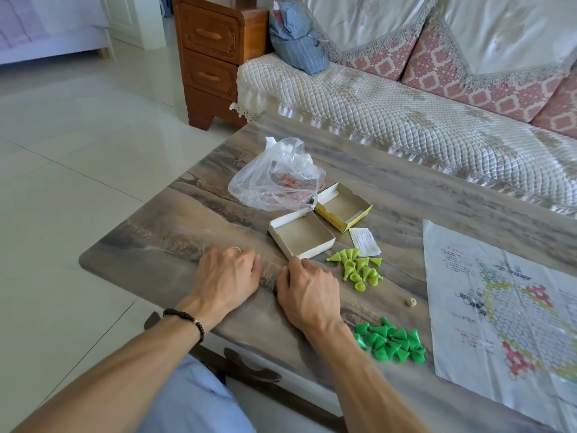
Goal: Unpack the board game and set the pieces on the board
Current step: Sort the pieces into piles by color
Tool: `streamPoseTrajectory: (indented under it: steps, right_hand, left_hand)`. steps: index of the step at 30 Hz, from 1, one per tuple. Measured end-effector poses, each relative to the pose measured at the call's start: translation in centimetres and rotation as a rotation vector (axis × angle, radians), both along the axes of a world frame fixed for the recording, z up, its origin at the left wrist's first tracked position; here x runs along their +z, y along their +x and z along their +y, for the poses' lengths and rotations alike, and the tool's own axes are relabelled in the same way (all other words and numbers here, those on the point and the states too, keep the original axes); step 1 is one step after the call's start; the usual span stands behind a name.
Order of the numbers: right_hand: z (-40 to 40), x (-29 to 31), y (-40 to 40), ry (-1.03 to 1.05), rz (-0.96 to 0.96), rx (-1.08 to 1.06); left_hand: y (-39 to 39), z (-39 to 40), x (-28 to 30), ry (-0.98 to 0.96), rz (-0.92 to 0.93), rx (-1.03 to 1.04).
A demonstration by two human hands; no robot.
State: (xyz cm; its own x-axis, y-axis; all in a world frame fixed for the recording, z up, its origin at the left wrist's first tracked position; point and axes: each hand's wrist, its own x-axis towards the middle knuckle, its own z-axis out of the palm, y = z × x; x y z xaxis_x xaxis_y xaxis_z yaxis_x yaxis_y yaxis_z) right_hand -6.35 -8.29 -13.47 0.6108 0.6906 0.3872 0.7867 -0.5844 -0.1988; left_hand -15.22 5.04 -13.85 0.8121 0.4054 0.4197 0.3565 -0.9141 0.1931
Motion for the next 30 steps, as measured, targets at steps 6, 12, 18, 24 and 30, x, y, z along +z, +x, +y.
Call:
streamPoseTrajectory:
  steps: [6,12,18,24,30]
  right_hand:
    - [0.3,0.0,0.4,-0.093,-0.024,0.011]
    - [0.4,0.9,1.2,-0.036,0.074,-0.021]
    - [-1.7,4.2,3.2,0.214,0.227,-0.099]
    - [-9.7,7.1,6.4,0.373,0.318,-0.299]
    - [-21.8,5.6,10.2,0.417,0.406,-0.53]
  left_hand:
    - [0.0,0.2,0.1,-0.037,-0.069,-0.09]
    - [0.1,0.3,1.0,-0.15,-0.178,-0.09]
    - [2.3,-1.7,3.4,-0.229,-0.256,-0.07]
    - [6.5,-9.3,5.4,-0.327,-0.327,-0.216]
    - [11.2,-20.7,6.1,-0.478,-0.343,-0.437]
